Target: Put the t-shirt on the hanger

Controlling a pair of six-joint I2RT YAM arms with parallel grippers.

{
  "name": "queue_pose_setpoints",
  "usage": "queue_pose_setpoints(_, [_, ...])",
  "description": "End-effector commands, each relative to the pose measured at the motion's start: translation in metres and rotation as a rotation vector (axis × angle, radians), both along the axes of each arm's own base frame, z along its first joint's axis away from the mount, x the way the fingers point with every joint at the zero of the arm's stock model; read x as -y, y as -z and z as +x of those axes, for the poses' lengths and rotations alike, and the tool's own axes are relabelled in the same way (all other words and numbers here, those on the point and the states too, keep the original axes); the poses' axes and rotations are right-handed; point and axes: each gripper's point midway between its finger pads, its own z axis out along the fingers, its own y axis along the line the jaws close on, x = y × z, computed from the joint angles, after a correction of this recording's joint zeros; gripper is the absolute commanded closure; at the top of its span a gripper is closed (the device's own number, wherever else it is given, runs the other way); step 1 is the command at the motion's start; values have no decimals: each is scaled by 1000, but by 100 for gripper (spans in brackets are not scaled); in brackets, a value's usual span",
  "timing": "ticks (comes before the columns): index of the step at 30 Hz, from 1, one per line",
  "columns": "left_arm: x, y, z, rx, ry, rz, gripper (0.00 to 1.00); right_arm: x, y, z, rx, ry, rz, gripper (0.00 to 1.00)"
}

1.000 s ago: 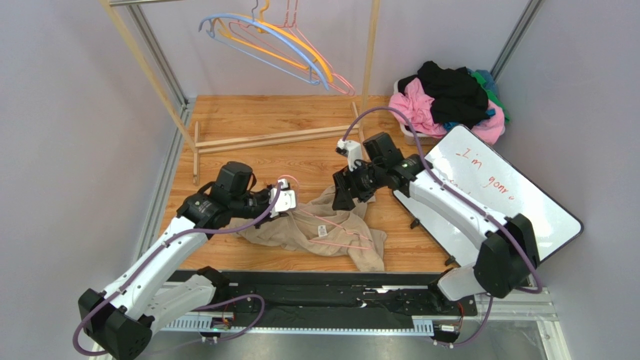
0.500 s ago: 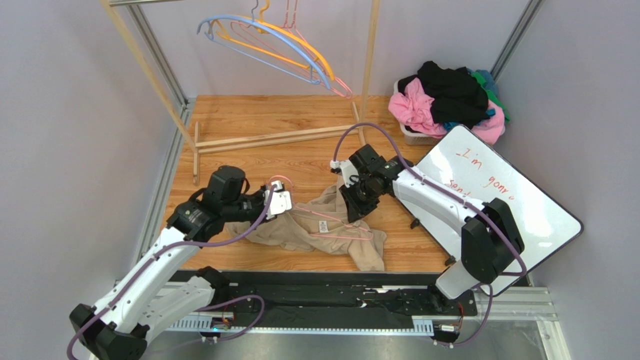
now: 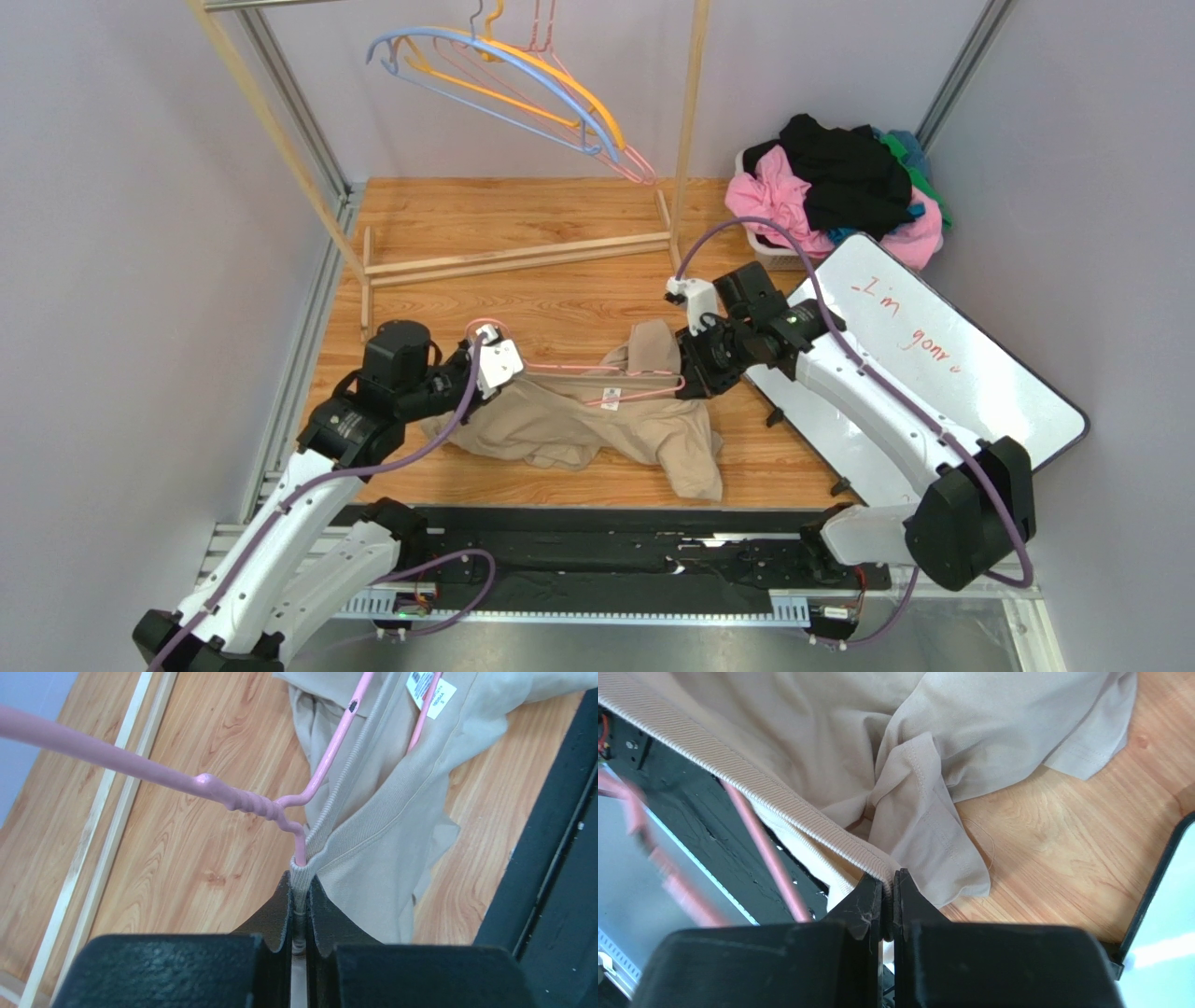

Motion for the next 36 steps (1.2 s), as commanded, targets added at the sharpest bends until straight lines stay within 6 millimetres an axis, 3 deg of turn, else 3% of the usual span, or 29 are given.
queue_pose_setpoints(1, [-22,-4,31,83,-142,73,100,23,-12,-7,44,4,-13,100])
queue_pose_setpoints(7, [-29,4,47,102,-187,134,100,33,-12,-17,50,1,-14,100])
queue_pose_setpoints(19, [-22,34,34,138,-51,311,100,26,-42,-3,115,-38,38,100])
queue_pose_setpoints(24, [2,28,28,131,22,316,100,18,-48,-3,108,-78,64,100])
queue_pose_setpoints(29, [22,4,37,126,12,277,100,4,-56,-3,120,-142,74,100])
queue_pose_setpoints(30, [26,7,39,115,15,290,100,2,-57,-3,127,-150,74,100])
queue_pose_setpoints(33, [28,2,45,122,2,299,100,-6,-59,-1,129,-160,72,100])
queue_pose_setpoints(36, [24,-6,40,172,4,275,100,-2,-56,14,131,-98,24,100])
